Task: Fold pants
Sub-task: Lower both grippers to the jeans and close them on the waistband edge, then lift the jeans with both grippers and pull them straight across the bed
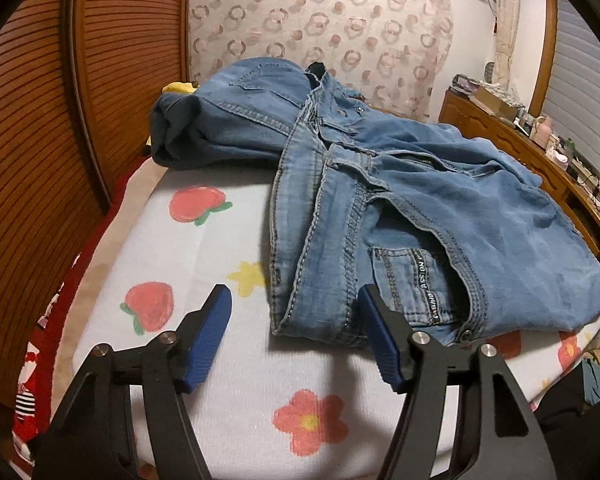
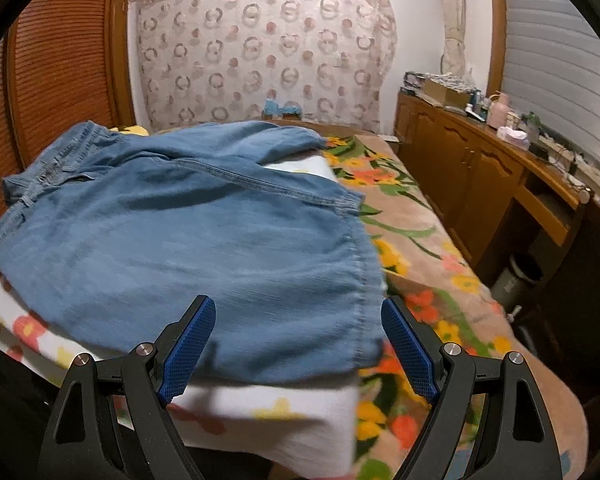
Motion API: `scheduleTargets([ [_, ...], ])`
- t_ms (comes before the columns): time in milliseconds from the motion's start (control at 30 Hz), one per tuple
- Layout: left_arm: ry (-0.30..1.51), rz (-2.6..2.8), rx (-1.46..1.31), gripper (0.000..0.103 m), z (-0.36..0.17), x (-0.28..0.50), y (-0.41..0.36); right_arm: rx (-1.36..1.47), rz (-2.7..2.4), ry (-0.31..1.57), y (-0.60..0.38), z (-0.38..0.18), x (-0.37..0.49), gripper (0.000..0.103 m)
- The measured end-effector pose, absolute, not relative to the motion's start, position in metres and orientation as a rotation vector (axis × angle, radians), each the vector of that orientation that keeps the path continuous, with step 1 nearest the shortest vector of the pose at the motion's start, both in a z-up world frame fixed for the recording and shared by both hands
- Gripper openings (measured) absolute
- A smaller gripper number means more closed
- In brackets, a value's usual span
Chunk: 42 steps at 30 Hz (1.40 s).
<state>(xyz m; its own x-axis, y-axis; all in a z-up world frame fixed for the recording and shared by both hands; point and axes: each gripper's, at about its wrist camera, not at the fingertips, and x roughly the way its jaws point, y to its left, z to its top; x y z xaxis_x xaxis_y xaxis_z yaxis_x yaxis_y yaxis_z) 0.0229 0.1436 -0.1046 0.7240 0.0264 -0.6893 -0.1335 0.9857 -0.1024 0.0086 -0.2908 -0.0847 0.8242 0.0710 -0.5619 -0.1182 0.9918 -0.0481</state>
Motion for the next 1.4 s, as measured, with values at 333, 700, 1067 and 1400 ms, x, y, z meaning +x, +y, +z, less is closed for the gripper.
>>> scheduleTargets([
  [333,0.770,0.066,-0.143,0.061,-0.110,0.024,0.141,-0.003,0.101,0.668,-0.306,-0.085,0.015,0.084],
  [700,0.761,0.004,-0.146,0.042,-0.110,0.024,0.136,0.033,0.172,0.698,-0.305,-0.084,0.025,0.059],
  [1067,0.732,-0.023,-0.125,0.022,-0.093,0.017,0.124,0.005,0.155,0.670,-0.318,-0.083,0.023,0.020],
  [1400,0.601,-0.041,-0.104,0.020,-0.034,-0.001,0.113,-0.027,0.181,0.583,-0.316,-0.058,0.010,0.017],
])
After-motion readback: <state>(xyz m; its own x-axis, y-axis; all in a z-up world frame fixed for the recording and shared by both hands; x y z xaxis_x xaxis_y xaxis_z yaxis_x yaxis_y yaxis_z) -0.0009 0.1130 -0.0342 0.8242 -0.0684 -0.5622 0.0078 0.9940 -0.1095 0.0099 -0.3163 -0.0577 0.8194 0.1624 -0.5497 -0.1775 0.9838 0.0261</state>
